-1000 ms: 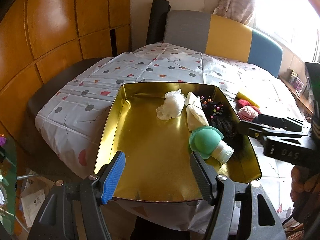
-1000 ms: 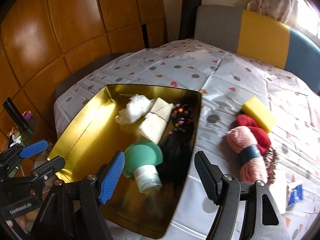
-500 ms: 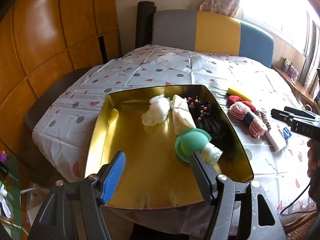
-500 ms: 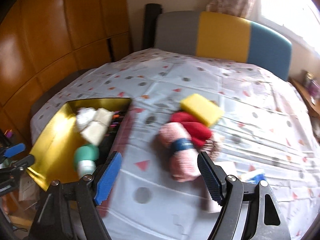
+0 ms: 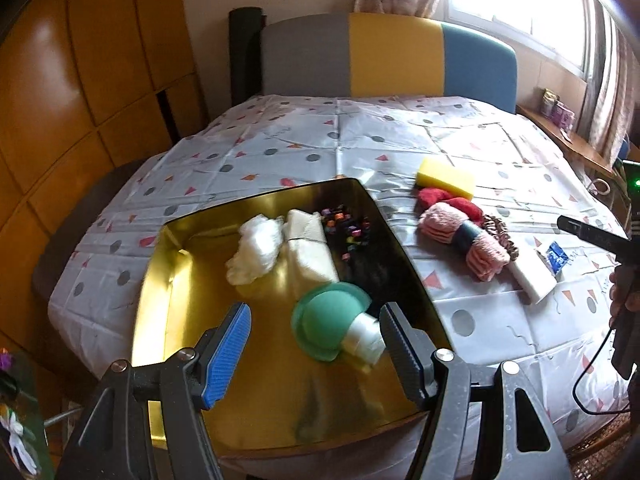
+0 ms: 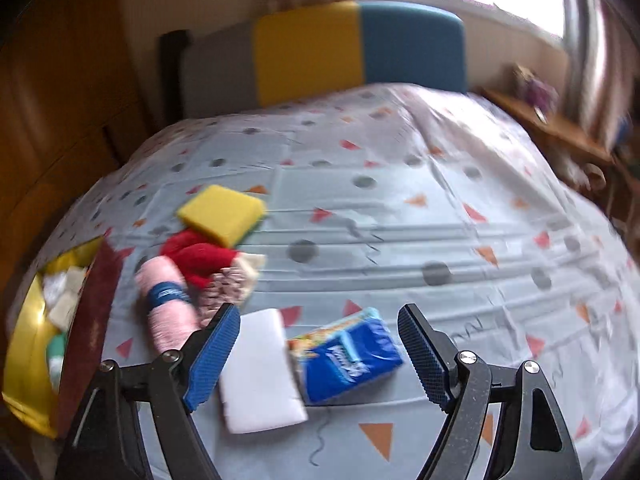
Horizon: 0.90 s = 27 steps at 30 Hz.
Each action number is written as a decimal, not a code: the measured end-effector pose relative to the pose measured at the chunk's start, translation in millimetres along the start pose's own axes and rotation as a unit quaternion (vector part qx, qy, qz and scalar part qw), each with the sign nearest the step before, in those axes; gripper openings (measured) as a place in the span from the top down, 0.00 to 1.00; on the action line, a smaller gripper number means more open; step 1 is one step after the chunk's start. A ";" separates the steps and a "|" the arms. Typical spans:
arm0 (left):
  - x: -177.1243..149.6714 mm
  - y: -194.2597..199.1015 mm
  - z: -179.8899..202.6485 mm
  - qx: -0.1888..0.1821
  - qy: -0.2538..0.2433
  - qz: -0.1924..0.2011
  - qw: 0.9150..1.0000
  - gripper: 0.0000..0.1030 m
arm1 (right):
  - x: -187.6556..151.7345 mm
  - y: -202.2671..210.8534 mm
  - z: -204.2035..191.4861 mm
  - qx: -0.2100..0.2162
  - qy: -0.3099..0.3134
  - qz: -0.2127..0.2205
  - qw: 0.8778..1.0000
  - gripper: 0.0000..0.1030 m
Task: Organize soft objects
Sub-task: 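Move both tools toward the pink towel roll and red glove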
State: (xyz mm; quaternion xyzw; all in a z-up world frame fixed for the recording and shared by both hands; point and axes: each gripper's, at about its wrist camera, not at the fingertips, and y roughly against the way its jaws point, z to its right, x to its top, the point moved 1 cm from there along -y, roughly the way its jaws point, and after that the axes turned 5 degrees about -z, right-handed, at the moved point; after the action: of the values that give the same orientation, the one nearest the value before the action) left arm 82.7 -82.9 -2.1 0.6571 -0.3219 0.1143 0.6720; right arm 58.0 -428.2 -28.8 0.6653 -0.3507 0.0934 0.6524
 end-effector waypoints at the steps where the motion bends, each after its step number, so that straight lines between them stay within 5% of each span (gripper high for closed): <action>1: 3.5 -1.6 3.9 -0.001 -0.003 0.000 1.000 0.34 | 1.3 0.4 2.4 0.001 -0.008 0.003 1.000 0.21; 15: 78.9 -28.5 75.5 -0.088 -0.034 -0.011 0.995 0.34 | 4.1 6.7 16.1 0.007 -0.060 0.005 0.998 0.18; 21: 121.6 -76.7 105.0 -0.105 -0.027 -0.053 0.993 0.34 | 5.7 8.7 18.5 0.015 -0.070 0.006 0.997 0.16; 27: 143.1 -121.0 129.0 -0.147 0.006 -0.105 0.984 0.22 | 7.2 7.0 23.4 0.027 -0.084 -0.002 0.996 0.16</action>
State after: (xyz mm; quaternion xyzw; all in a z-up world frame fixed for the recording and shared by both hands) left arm 225.8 -258.2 -25.8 0.5806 -0.2604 -0.0009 0.7714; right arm 51.4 -451.9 -22.0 0.6884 -0.4008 0.0453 0.6028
